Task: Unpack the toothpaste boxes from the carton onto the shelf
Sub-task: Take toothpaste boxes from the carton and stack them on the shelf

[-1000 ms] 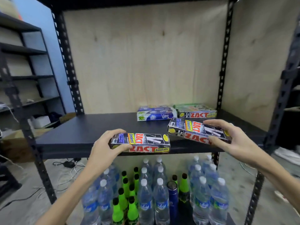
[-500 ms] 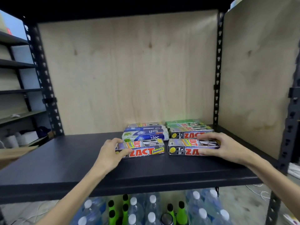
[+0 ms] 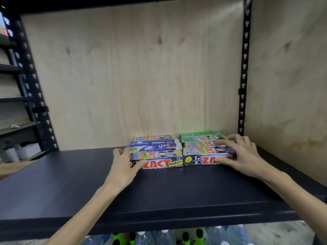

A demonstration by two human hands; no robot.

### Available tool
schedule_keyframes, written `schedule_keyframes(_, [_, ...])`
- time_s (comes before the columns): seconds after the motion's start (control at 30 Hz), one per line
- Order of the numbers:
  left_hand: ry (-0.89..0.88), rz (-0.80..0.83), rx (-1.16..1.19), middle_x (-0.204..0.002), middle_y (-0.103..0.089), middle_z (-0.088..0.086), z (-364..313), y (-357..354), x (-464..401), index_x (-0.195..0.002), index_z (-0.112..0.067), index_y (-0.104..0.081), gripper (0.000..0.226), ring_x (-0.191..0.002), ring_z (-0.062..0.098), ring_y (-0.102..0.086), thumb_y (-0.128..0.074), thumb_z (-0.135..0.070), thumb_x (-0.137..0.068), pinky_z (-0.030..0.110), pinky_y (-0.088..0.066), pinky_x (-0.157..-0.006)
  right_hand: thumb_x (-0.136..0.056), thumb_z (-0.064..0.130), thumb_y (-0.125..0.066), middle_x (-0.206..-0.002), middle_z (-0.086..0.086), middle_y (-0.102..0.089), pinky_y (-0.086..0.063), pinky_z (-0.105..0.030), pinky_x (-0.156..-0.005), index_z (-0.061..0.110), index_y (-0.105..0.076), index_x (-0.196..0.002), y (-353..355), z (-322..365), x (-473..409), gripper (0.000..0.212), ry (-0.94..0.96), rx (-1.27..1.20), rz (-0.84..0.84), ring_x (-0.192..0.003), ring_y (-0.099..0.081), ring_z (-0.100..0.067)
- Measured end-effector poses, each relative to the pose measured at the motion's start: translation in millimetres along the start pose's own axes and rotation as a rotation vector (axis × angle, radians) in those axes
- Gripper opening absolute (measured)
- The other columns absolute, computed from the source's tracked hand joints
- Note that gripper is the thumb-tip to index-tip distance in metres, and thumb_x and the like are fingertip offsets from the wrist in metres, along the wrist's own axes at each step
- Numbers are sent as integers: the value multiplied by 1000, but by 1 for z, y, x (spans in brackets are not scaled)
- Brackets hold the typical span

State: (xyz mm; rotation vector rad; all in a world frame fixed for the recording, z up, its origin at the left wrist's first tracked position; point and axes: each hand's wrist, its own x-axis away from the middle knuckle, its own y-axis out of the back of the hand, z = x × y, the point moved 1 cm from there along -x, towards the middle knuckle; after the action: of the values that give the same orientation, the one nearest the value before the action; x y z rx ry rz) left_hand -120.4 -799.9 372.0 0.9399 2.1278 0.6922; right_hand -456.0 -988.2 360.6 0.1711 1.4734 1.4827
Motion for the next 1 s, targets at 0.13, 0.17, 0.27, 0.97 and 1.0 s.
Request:
schedule_keyframes(0.13, [19, 12, 10, -124, -27, -6, 11, -2, -5, -145, -22, -43, 73, -126, 18, -46, -72, -53, -86, 36, -43, -109, -84, 72, -51, -138, 10, -41, -20, -33, -98, 52, -47, -139, -4, 3, -2, 58, 3, 67, 8, -126, -27, -12])
schedule_keyframes(0.17, [36, 23, 46, -125, -27, -7, 13, -2, -6, -146, -23, -41, 76, -125, 17, -46, -73, -53, -85, 34, -42, -109, -84, 74, -49, -138, 11, -41, -20, -34, -99, 51, -46, -140, -4, 3, -1, 60, -1, 66, 12, -128, -26, -12])
schedule_keyframes(0.27, [67, 47, 152, -130, -26, -5, 12, -3, -5, -149, -24, -37, 81, -115, 10, -48, -77, -49, -83, 26, -38, -106, -77, 80, -36, -138, 11, -41, -22, -36, -103, 50, -45, -142, -4, 4, 1, 72, -9, 72, 17, -128, -25, -12])
schedule_keyframes(0.97, [-158, 60, 113, -142, -27, -1, 5, 8, 31, -146, -36, -44, 74, -139, 17, -23, -79, -48, -82, 36, -28, -117, -86, 74, -52, -136, 8, -46, -25, -31, -96, 36, -46, -144, 7, 57, 49, 70, 56, 47, -144, -123, -33, -15])
schedule_keyframes(1.0, [-167, 57, 123, -143, -26, -2, 5, 11, 35, -147, -35, -44, 75, -138, 14, -23, -79, -48, -82, 34, -27, -117, -85, 75, -50, -135, 9, -47, -27, -31, -96, 36, -47, -144, 8, 64, 55, 71, 46, 21, -159, -121, -34, -15])
